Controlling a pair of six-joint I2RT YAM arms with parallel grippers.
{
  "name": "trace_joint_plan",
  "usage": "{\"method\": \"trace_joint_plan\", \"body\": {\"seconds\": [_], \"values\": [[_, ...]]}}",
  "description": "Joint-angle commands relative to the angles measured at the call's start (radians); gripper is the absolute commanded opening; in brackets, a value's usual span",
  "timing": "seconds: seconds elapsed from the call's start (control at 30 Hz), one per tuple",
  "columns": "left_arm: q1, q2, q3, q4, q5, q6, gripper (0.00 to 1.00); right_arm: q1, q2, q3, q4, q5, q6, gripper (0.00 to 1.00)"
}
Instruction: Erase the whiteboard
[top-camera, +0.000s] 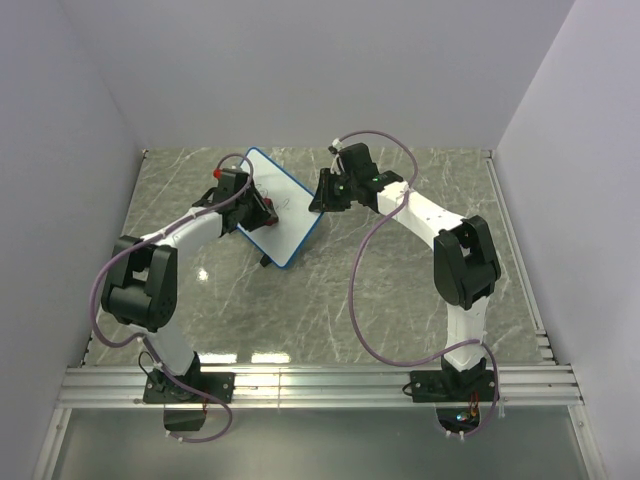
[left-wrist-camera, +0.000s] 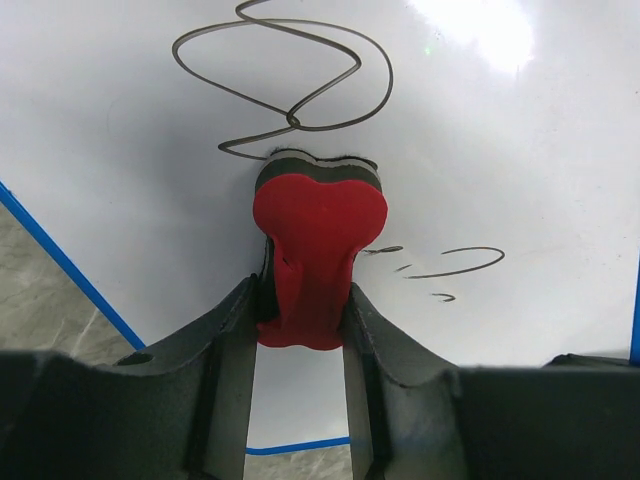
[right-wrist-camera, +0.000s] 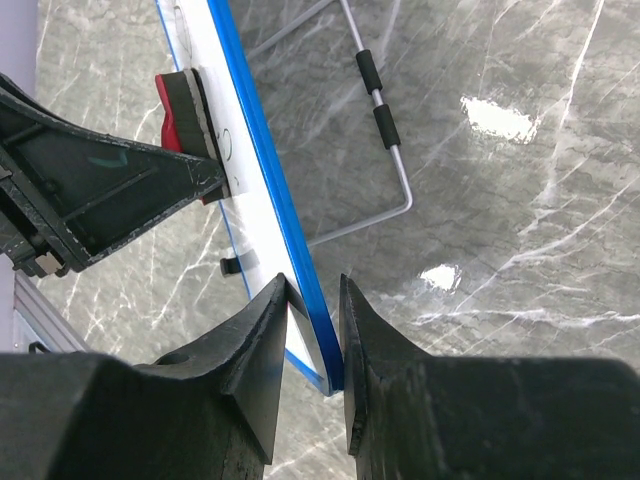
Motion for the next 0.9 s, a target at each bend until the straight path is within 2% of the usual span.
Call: {"method": "trace_joint_plan", "body": {"seconds": [0.0,0.17,0.33,0.53,0.7,0.87], "values": [[-0.009,0.128,-0.069,-0.114,-0.120,0.065,0.00,0.089,0.011,-0.002,-0.164,-0.035,0.022,0.00],[-0.033,0.093,-0.099,-0.083,-0.044,0.094,0.00,0.087,0.011,0.007,-0.156,-0.038,0.036,0.00],[-0.182,0.105,0.075,-0.167,0.012,0.133,0.00,0.089,0.008,-0.010,-0.142,-0.040,0.045,0.00],[-0.256,0.155,0.230,-0.218,0.088,0.087,0.00,0.087,0.001,-0.016,-0.147,-0.031,0.043,0.00],[-0.238,0.226,0.367,-0.287,0.050,0.094,0.00,0.089,-0.024,-0.056,-0.136,-0.032,0.045,0.00],[-0.120,0.264,0.379,-0.316,0.056,0.080,0.00,0.090,-0.048,-0.082,-0.137,-0.025,0.040,0.00]]}}
